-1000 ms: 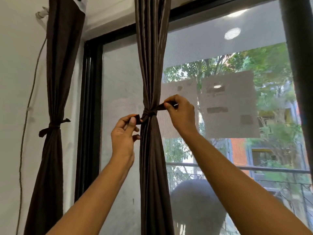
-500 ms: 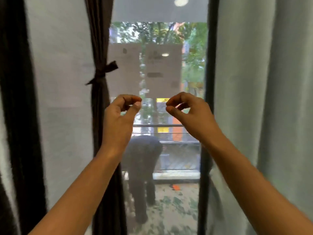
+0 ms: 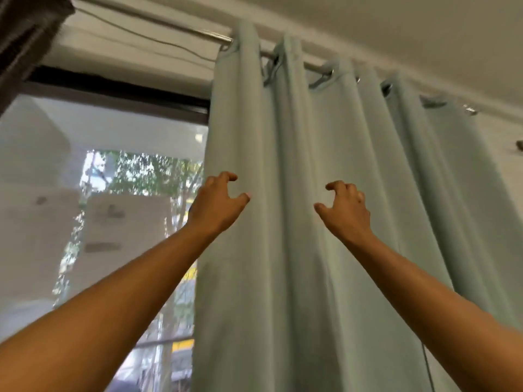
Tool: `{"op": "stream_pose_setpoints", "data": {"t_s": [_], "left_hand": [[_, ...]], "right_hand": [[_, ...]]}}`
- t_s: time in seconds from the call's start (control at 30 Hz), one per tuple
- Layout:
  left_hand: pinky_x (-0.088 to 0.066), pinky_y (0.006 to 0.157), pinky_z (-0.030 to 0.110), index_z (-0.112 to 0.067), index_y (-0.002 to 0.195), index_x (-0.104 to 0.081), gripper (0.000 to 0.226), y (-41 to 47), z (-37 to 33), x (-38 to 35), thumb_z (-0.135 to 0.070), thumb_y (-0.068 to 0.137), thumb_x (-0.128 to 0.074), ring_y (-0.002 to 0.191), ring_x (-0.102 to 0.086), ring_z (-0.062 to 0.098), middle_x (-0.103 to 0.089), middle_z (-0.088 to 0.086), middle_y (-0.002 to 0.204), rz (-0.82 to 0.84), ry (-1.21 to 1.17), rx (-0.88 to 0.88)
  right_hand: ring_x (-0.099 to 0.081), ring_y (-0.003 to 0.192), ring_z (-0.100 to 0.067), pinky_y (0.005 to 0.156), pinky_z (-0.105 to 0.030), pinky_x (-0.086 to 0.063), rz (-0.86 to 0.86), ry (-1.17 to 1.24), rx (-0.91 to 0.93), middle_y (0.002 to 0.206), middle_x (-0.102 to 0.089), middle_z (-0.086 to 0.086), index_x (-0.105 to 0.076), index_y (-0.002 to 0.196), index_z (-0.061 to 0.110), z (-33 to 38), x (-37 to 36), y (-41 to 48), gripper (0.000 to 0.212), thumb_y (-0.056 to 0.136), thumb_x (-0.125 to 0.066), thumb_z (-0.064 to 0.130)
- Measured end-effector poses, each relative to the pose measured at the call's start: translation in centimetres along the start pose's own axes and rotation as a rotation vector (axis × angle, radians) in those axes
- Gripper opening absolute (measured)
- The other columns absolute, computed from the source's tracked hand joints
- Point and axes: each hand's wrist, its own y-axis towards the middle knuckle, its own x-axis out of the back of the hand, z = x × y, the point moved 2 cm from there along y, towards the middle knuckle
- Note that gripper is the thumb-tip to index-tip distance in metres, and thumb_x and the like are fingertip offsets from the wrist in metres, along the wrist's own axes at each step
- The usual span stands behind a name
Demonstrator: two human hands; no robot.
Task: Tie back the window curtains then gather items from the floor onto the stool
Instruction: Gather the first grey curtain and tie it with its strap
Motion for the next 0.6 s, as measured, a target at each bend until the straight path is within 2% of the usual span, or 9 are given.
{"op": "stream_pose_setpoints", "data": {"t_s": [0.13, 0.2, 0.27, 0.37, 0.43, 0.53, 0.6], "left_hand": [[-0.037, 0.104, 0.048, -0.021, 0.151, -0.016, 0.092, 7.2, -1.2, -5.4, -0.057, 0.081, -0.064, 0.135, -0.036, 0.037, -0.029, 0.015, 0.151, -0.008, 0.126, 0.115], [-0.038, 0.103, 0.046, -0.019, 0.152, -0.006, 0.1, 10.3, -1.8, -7.3, -0.054, 0.08, -0.067, 0.132, -0.039, 0.038, -0.033, 0.018, 0.149, -0.01, 0.155, 0.168], [-0.042, 0.096, 0.043, -0.016, 0.152, -0.008, 0.089, 12.9, -2.8, -8.8, -0.034, 0.086, -0.065, 0.123, -0.048, 0.04, -0.045, 0.021, 0.139, -0.065, 0.216, 0.184], [-0.044, 0.083, 0.038, -0.009, 0.136, -0.038, 0.049, 15.9, -4.2, -10.2, -0.01, 0.09, -0.053, 0.11, -0.055, 0.04, -0.055, 0.021, 0.124, -0.264, 0.29, 0.14], [-0.042, 0.077, 0.035, -0.005, 0.12, -0.051, 0.03, 17.1, -4.9, -11.3, -0.007, 0.091, -0.048, 0.105, -0.057, 0.041, -0.059, 0.021, 0.117, -0.351, 0.32, 0.066], [-0.039, 0.073, 0.035, -0.006, 0.109, -0.055, 0.021, 17.4, -5.9, -12.9, -0.016, 0.095, -0.043, 0.101, -0.058, 0.041, -0.062, 0.022, 0.112, -0.363, 0.406, -0.087], [-0.036, 0.069, 0.034, -0.008, 0.104, -0.056, 0.021, 17.5, -6.2, -12.9, -0.02, 0.097, -0.041, 0.097, -0.058, 0.04, -0.063, 0.02, 0.109, -0.369, 0.448, -0.166]], "right_hand": [[-0.02, 0.139, -0.03, 0.106, -0.051, -0.027, -0.054, -0.006, -0.212, 0.152, -0.021, -0.01, -0.024, 0.143, 0.015, -7.5, -0.9, 8.8, 0.069, 0.086, -0.06, 0.032], [-0.013, 0.142, -0.03, 0.108, -0.053, -0.023, -0.062, -0.011, -0.275, 0.155, -0.013, -0.012, -0.017, 0.146, 0.013, -10.9, -1.1, 13.1, 0.076, 0.086, -0.06, 0.033], [-0.008, 0.143, -0.031, 0.11, -0.055, -0.02, -0.057, -0.014, -0.319, 0.156, -0.008, -0.014, -0.011, 0.148, 0.013, -13.8, -1.1, 16.7, 0.082, 0.086, -0.061, 0.035], [-0.003, 0.144, -0.034, 0.111, -0.059, -0.012, -0.006, 0.049, -0.351, 0.157, -0.001, -0.018, 0.001, 0.15, 0.014, -17.4, -1.9, 20.9, 0.097, 0.084, -0.064, 0.045], [-0.012, 0.142, -0.039, 0.111, -0.058, -0.018, 0.025, 0.2, -0.361, 0.156, -0.007, -0.02, 0.006, 0.15, 0.015, -19.1, -2.6, 23.0, 0.106, 0.08, -0.067, 0.049], [-0.028, 0.135, -0.042, 0.105, -0.055, -0.031, 0.108, 0.52, -0.41, 0.153, -0.018, -0.02, 0.007, 0.149, 0.019, -20.1, -3.6, 24.9, 0.105, 0.081, -0.071, 0.037], [-0.036, 0.13, -0.042, 0.102, -0.051, -0.037, 0.133, 0.491, -0.39, 0.148, -0.028, -0.021, -0.001, 0.15, 0.018, -19.6, -4.1, 25.3, 0.095, 0.084, -0.07, 0.021]]}}
